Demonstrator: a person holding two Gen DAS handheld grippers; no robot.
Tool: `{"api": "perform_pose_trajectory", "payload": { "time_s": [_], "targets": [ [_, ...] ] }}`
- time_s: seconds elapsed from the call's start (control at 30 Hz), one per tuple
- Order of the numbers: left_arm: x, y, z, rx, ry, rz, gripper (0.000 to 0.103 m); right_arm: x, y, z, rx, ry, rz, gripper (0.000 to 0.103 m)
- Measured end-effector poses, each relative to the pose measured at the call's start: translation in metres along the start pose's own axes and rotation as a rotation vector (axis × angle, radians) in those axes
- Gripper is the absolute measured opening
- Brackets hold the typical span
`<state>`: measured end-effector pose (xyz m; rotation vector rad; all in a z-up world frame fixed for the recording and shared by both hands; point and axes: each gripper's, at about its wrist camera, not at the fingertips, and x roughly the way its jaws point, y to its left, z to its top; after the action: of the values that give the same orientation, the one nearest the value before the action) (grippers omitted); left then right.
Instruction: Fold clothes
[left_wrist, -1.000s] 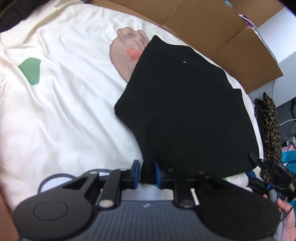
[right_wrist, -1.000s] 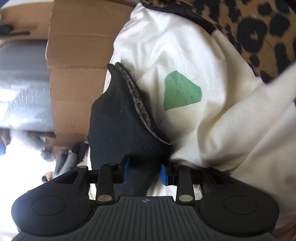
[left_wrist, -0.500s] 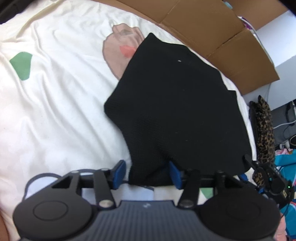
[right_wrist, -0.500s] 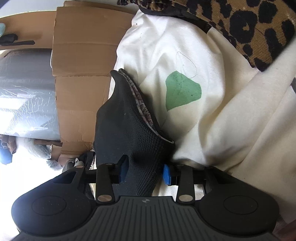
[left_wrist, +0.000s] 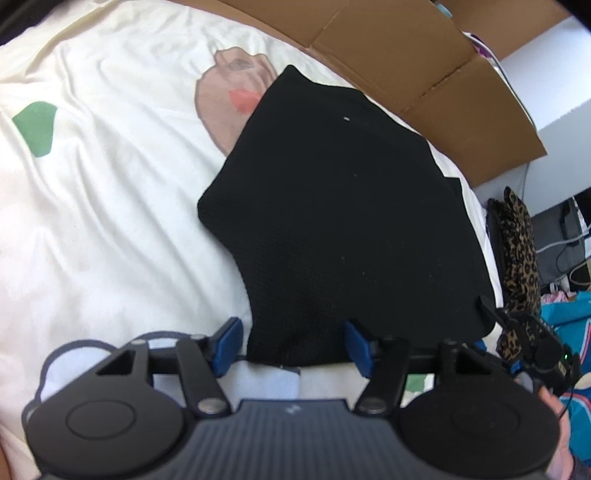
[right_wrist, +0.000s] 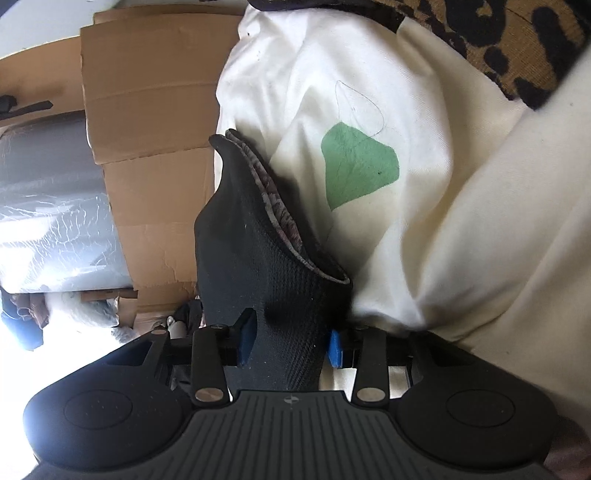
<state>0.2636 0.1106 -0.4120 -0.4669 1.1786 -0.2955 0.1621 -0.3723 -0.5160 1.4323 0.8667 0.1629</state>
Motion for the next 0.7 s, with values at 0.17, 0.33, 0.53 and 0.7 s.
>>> {"api": "perform_pose_trajectory", "payload": {
  "time_s": [0.17,0.33,0.53,0.7],
  "targets": [
    [-0.001,0.005,0.002,-0.019,0.012,0.010,0.029,-0.002,0.013,-0.004,-0.090,-0.016,-0.034,0.027],
    [0.000,0.010,-0.003,-0.040,0.000,-0.009,0.032,-0.009,0.021,-0.004,-0.140,-0.063,-0.060,0.023],
    [0.003,0.011,-0.007,-0.026,0.011,0.000,0.006,-0.006,0.010,-0.001,-0.116,-0.068,-0.076,0.016],
    [-0.007,0.005,-0.003,-0.009,0.023,0.006,0.005,-0.005,0.013,0.000,-0.120,-0.054,-0.065,0.010]
  ]
}}
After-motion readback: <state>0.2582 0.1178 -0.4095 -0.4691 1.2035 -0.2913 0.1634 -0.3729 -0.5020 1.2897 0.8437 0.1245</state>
